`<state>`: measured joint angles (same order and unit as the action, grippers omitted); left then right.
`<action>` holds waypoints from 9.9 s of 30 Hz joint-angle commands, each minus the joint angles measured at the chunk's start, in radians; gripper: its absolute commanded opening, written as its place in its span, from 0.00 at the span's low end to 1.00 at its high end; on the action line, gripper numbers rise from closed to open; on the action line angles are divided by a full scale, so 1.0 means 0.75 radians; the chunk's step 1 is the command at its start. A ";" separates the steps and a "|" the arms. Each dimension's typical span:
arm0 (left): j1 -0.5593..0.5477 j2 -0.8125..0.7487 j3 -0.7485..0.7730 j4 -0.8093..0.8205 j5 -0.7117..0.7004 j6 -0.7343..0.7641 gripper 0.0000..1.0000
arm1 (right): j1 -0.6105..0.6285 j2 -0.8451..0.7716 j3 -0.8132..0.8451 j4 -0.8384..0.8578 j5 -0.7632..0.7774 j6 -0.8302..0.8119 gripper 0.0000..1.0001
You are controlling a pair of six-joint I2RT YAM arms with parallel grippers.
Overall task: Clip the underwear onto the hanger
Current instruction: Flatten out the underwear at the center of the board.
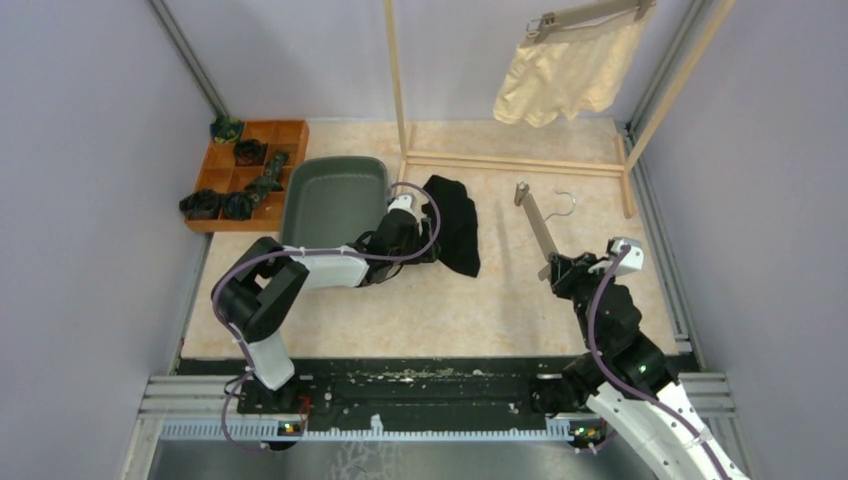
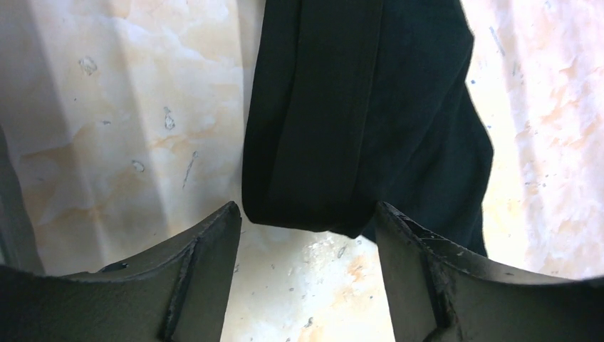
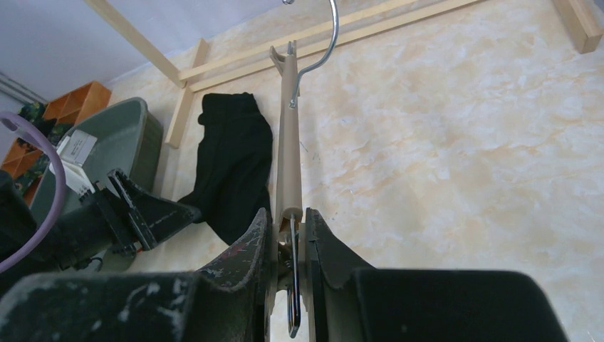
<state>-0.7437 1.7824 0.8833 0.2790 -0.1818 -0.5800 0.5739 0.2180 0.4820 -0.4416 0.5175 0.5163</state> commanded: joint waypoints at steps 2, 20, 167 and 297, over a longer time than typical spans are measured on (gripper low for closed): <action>0.004 -0.041 -0.043 0.066 -0.008 -0.027 0.67 | 0.007 0.002 0.004 0.102 0.003 -0.009 0.00; 0.004 -0.032 -0.090 0.133 -0.079 -0.090 0.27 | 0.006 -0.018 0.011 0.082 0.011 -0.008 0.00; -0.343 -0.169 0.077 -0.101 -0.279 0.056 0.81 | 0.006 -0.010 0.006 0.114 0.209 0.100 0.00; -0.134 0.270 0.116 0.367 0.055 0.411 0.62 | 0.006 -0.011 0.006 0.078 0.275 0.066 0.00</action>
<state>-0.8478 1.9549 0.9520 0.5289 -0.1509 -0.2901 0.5739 0.2039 0.4587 -0.4564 0.7280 0.5758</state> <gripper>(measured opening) 0.679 0.153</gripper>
